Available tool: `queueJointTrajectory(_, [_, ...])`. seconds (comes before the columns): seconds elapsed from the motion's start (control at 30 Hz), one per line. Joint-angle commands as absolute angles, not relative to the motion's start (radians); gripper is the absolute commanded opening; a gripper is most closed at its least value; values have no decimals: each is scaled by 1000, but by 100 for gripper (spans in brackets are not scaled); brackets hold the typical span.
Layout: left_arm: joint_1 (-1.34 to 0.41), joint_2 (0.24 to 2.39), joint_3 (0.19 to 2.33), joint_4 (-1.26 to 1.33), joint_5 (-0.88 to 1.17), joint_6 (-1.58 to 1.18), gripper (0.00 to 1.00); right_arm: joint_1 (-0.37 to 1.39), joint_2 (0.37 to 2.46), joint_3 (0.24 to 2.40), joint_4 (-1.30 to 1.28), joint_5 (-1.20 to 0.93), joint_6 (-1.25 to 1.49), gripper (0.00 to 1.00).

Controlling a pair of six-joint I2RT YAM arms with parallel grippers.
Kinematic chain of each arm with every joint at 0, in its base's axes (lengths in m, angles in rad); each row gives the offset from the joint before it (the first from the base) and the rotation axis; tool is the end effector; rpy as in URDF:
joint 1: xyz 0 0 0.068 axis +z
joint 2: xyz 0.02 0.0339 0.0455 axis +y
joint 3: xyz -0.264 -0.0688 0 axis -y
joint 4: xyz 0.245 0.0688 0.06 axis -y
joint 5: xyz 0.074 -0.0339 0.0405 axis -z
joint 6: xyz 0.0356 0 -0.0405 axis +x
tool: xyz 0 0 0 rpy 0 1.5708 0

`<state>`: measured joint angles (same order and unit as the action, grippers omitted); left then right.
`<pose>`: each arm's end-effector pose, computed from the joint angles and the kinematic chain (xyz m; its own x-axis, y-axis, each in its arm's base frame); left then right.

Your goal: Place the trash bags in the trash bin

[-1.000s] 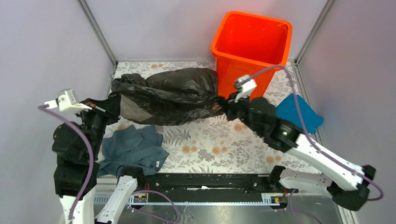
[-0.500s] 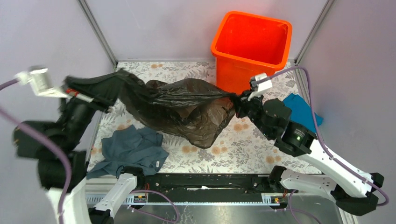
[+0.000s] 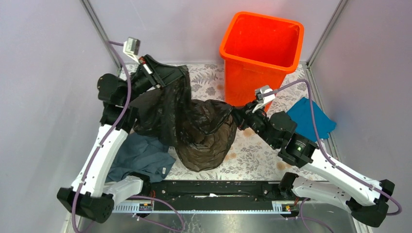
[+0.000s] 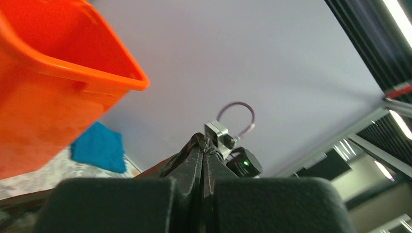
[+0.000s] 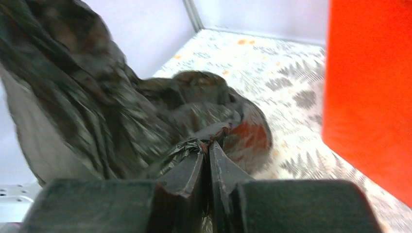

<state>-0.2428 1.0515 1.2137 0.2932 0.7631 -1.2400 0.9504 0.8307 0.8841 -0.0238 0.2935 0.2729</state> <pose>0.1985 -0.0745 0.4853 -0.5955 -0.5567 -0.5792 0.6559 0.0794 -0.7507 0.1197 0.1498 0.3846 -0.1480 0.2366 -0.9603 -0.5928 0.7560 0.2777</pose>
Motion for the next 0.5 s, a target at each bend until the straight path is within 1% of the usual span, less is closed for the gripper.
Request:
queueJointTrajectory(0.0, [-371,1123,1257,448,764,-1269,0,949,929,949,255,115,286,12])
queueJointTrajectory(0.1, [-442,1181,1247,445,749,-1256,0,949,1009,1071,238,74,319,14])
queueJointTrajectory(0.17, [-467,1211,1235,443,749,-1261,0,949,1036,1129,215,54,324,18])
queueJointTrajectory(0.23, [-472,1230,1217,453,756,-1282,0,949,1037,1133,220,43,334,25])
queueJointTrajectory(0.37, [-472,1245,1192,483,780,-1302,0,949,1014,1072,276,4,367,56])
queueJointTrajectory(0.47, [-476,1239,1157,518,754,-1320,0,949,1010,1067,288,-31,382,75])
